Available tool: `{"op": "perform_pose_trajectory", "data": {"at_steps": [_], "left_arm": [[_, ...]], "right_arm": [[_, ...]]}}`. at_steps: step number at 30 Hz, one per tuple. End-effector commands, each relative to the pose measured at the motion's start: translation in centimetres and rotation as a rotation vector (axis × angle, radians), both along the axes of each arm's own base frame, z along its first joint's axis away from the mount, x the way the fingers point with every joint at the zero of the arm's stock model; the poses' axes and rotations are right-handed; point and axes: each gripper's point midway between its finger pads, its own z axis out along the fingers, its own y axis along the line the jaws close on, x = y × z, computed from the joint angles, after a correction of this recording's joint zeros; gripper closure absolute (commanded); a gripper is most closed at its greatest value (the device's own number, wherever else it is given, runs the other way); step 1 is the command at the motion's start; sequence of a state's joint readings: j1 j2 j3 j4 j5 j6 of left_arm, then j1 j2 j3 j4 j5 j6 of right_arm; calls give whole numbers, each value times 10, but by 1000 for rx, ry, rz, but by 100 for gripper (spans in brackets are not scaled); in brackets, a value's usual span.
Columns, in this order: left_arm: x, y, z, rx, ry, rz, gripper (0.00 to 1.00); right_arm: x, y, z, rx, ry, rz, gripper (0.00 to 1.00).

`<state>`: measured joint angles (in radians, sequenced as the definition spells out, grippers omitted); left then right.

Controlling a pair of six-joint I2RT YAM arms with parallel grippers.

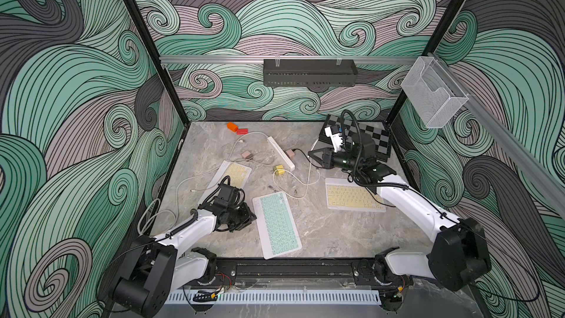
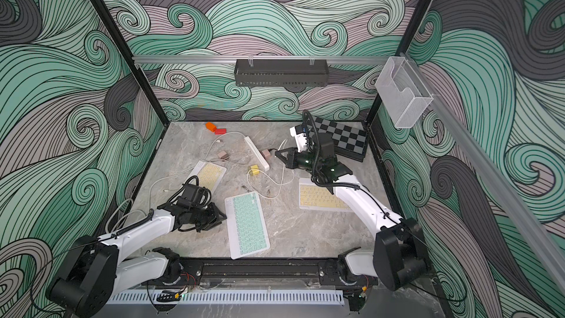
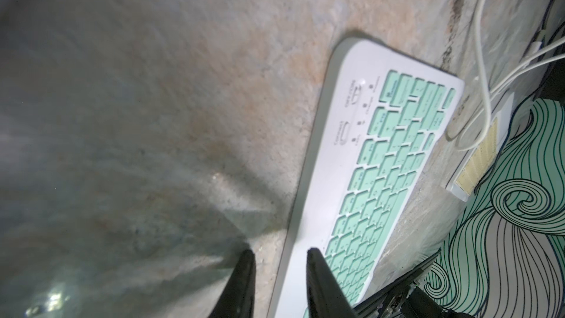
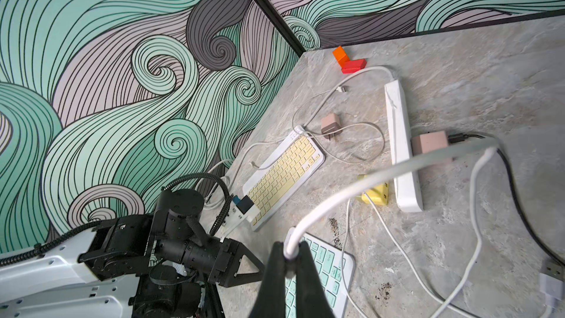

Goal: Unplug the wireless keyboard
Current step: Place the keyboard at the center of the board, then place the power cord at the center of the board.

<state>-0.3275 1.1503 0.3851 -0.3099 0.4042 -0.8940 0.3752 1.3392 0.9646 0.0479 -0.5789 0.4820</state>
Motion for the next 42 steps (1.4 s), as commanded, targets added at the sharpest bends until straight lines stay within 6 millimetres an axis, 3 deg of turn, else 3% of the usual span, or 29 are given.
{"op": "perform_pose_trajectory", "data": {"at_steps": [1,4,8,11,15,19,23,28,33,42], "left_arm": [[-12,18,-19,96,81,48,67],[-4,11,-16,74,69,31,63],[2,3,-1,72,55,-29,71],[-4,9,19,122,6,-69,63],[-18,3,42,110,-64,-158,49],[-38,-9,39,95,-36,-246,42],[-40,-33,34,34,-23,-299,35],[-27,-53,25,26,-15,-313,34],[-10,-51,8,84,-3,-260,37],[33,-66,17,52,-61,-225,40]], "right_arm": [[-13,11,-8,-24,0,68,100],[-16,14,-15,-34,12,73,100],[-17,16,-17,-39,19,81,100],[-17,15,-18,-49,17,81,100],[-17,15,-20,-53,19,80,100],[-16,16,-23,-50,32,82,100],[-16,17,-25,-50,41,87,100],[-16,17,-29,-56,45,89,100],[-17,17,-31,-58,52,92,100],[-18,20,-41,-59,84,115,100]]}}
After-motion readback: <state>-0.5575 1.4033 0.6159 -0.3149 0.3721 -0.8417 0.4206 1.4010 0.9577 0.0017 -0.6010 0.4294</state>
